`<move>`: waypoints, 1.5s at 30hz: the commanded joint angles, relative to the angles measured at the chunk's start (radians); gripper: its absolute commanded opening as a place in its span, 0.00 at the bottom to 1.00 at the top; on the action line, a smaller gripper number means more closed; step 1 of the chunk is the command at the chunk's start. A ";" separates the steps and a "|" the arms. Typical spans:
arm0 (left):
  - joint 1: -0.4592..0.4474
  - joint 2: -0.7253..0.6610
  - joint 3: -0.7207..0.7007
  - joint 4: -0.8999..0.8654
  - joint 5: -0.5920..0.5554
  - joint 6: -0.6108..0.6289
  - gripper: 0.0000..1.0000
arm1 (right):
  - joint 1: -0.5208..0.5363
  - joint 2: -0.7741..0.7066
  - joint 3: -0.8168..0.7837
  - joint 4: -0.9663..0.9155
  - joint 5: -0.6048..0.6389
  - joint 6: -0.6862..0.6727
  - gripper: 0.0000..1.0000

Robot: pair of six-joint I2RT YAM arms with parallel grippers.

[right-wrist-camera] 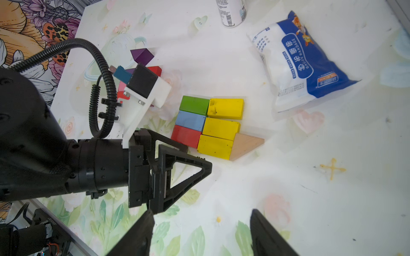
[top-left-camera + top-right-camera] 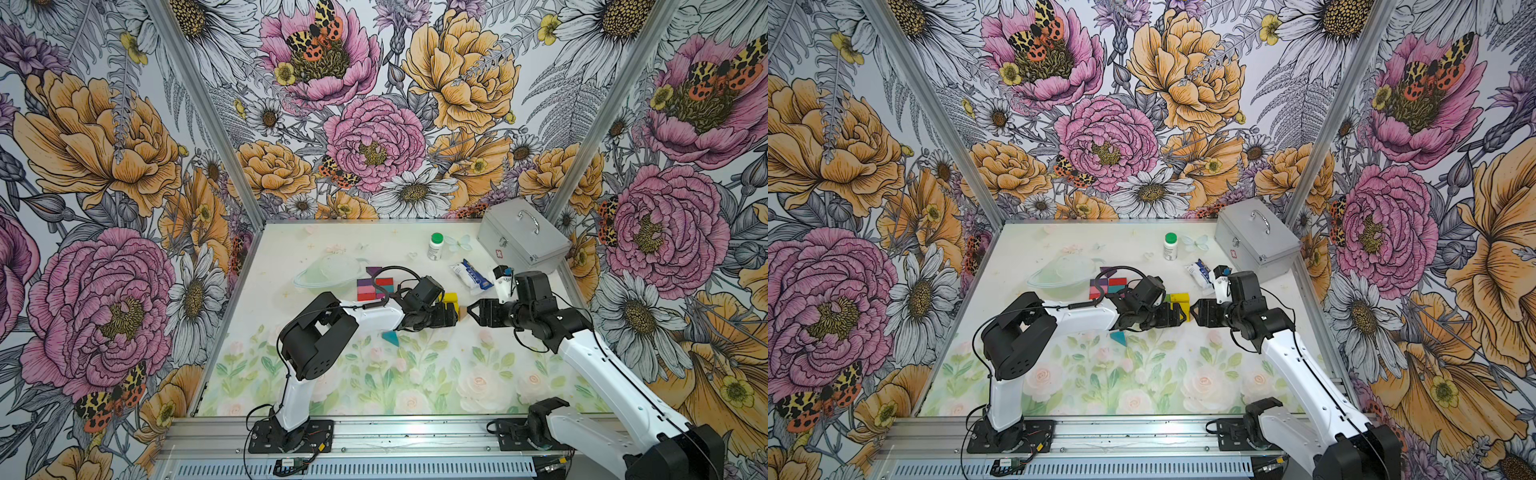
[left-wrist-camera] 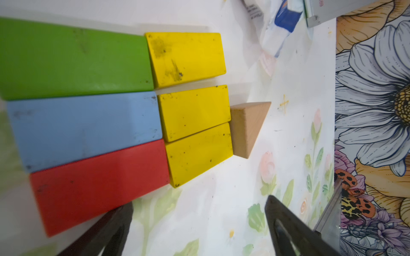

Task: Assemble a piece of candy with building blocks
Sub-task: Adjust the building block at the center of the board, then move the building block to the center of the board.

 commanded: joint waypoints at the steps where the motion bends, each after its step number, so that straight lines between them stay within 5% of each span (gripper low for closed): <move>1: 0.008 0.035 -0.009 -0.006 0.024 -0.016 0.93 | 0.000 0.011 -0.006 0.000 0.020 -0.014 0.70; 17: 0.038 -0.243 -0.166 -0.019 0.041 -0.001 0.94 | 0.020 0.043 0.006 0.023 0.015 0.010 0.70; 28: 0.159 -0.478 -0.309 -0.053 0.080 0.069 0.94 | 0.095 0.280 0.091 0.114 0.086 0.002 0.68; 45: 0.265 -0.435 -0.327 0.014 0.202 0.140 0.94 | 0.091 0.591 0.298 -0.029 0.313 -0.120 0.60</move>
